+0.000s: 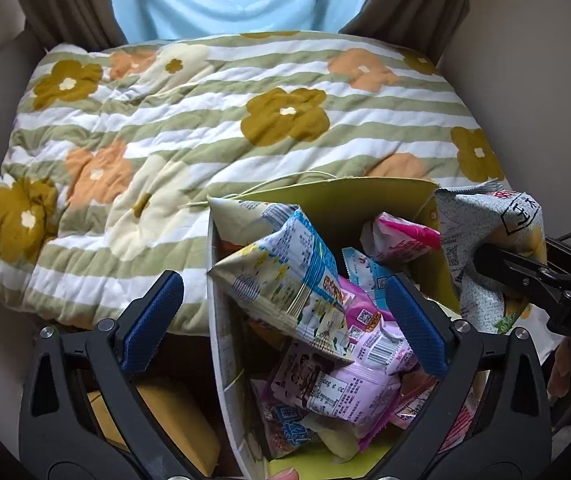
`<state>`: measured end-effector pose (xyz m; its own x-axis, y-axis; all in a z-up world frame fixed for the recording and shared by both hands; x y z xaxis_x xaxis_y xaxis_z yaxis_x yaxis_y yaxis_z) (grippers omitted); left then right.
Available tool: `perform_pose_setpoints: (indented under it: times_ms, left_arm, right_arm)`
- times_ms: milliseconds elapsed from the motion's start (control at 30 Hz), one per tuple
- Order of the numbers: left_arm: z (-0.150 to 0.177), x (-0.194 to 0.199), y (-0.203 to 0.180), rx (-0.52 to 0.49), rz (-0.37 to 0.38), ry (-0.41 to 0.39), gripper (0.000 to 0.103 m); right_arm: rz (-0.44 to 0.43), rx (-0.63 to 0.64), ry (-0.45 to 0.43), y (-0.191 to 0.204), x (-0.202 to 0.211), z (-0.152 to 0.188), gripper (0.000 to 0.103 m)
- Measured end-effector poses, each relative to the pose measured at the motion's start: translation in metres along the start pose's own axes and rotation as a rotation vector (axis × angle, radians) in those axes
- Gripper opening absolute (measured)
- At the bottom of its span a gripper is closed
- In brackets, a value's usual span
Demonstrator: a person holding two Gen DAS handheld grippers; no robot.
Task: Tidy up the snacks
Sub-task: 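Carry both chip bags over the box and open both grippers to drop them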
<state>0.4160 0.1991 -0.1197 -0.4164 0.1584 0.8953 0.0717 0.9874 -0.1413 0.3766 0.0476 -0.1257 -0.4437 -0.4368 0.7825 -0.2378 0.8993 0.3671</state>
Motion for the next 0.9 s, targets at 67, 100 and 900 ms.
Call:
perform_pose_setpoints:
  times_ms: [67, 100, 900]
  left_arm:
    - [0.005, 0.009, 0.004, 0.018, 0.001, -0.015, 0.1]
    - [0.005, 0.013, 0.005, 0.026, 0.006, -0.022, 0.1]
    - [0.051, 0.038, 0.0, 0.02, -0.02, -0.078, 0.1]
  right_arm:
    - [-0.01, 0.014, 0.007, 0.005, -0.003, -0.002, 0.062]
    - [-0.012, 0.022, 0.01, 0.007, -0.004, -0.003, 0.062]
    - [0.095, 0.131, -0.117, 0.039, 0.023, 0.023, 0.099]
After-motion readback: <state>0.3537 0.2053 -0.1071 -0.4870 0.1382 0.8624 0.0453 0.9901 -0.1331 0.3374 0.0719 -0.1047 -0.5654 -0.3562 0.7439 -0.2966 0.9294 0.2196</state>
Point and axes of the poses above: each gripper's, at about its wrist camera, not at the fingertips, and x roughly against the way its jaws point, y to its left, z to its underside, the point moved 3 cm from there along -x, roughly the way its jaws point, and after that the axes turned 6 degrees about x, right-handed, at the moved point
